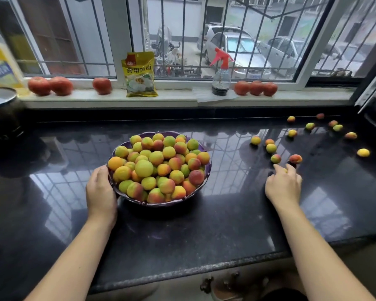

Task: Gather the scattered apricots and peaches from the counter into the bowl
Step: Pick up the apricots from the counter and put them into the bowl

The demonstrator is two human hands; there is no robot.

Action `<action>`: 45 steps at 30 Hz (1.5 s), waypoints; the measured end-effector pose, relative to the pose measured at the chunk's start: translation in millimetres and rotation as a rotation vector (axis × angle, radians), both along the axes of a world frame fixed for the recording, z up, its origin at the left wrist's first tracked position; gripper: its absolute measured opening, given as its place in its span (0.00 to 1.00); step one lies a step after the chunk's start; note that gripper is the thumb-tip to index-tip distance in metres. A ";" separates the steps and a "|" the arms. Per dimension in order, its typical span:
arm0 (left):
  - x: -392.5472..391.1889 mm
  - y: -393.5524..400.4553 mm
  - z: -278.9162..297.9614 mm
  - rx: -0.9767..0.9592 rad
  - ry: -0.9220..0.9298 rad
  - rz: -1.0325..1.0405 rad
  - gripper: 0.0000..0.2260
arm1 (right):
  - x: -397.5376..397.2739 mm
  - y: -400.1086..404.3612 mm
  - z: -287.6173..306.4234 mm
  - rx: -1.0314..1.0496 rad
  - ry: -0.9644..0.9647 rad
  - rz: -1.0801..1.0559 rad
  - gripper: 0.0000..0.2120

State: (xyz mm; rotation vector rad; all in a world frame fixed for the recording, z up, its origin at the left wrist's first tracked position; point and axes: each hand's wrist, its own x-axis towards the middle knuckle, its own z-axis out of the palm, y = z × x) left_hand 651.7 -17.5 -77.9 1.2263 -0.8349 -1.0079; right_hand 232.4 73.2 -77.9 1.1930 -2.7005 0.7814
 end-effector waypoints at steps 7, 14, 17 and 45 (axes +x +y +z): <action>-6.3 2.2 1.9 -0.041 0.081 0.013 0.11 | 10.3 6.3 -2.3 -0.173 0.065 0.065 0.17; -2.2 -1.7 -4.0 -0.044 0.074 -0.009 0.11 | 18.9 11.0 6.3 -0.339 0.083 0.087 0.13; -4.0 0.8 -1.9 -0.065 0.060 -0.004 0.12 | 18.5 9.0 7.5 -0.338 0.024 0.103 0.13; -4.9 2.6 3.2 -0.080 -0.047 -0.004 0.14 | 232.7 -107.9 136.2 0.151 -0.115 0.820 0.08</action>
